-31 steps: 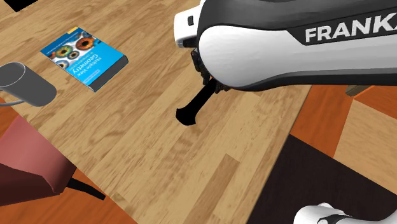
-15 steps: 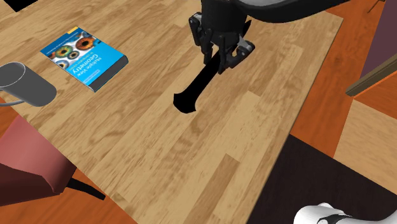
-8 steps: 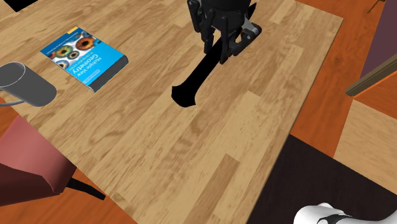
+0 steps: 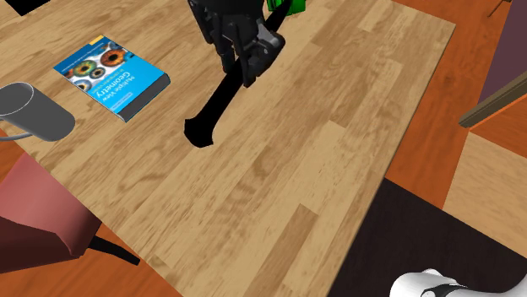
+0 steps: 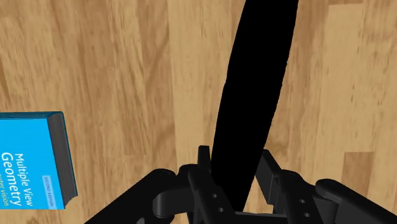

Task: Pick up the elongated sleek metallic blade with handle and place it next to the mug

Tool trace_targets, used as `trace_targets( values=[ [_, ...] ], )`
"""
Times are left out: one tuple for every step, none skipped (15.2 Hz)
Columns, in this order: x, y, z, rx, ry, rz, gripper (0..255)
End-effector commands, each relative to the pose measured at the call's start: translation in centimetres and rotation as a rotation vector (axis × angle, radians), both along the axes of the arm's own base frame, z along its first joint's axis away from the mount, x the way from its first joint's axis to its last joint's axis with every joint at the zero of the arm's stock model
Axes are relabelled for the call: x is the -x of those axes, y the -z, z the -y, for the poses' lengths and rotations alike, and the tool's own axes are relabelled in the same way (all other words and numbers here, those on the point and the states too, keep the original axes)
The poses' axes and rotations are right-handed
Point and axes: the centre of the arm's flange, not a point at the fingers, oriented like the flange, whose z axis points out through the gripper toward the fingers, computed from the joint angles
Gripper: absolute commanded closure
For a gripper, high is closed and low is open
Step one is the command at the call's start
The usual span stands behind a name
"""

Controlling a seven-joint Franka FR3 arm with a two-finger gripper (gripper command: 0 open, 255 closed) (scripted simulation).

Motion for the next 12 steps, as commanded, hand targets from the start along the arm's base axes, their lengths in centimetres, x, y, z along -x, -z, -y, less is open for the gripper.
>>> trace_targets(
  values=[
    [-2.0,0.0,-2.0,-0.001,0.000,0.000,255],
    [-3.0,0.0,-2.9,-0.001,0.000,0.000,255],
    [-3.9,0.0,-3.8,-0.001,0.000,0.000,255],
    [-4.9,0.0,-4.7,-0.001,0.000,0.000,255],
    [-5.8,0.0,-5.7,-0.001,0.000,0.000,255],
    [-6.8,0.0,-6.6,-0.001,0.000,0.000,255],
    [-7.7,0.0,-7.5,-0.001,0.000,0.000,255],
    [-8.7,0.0,-8.4,-0.001,0.000,0.000,255],
    [-9.6,-0.1,-9.3,-0.001,0.000,0.000,255],
    [-10.6,-0.1,-10.2,-0.001,0.000,0.000,255],
    [-11.6,-0.1,-11.1,-0.001,0.000,0.000,255],
    [-12.5,-0.1,-12.0,-0.001,0.000,0.000,255]
  ],
)
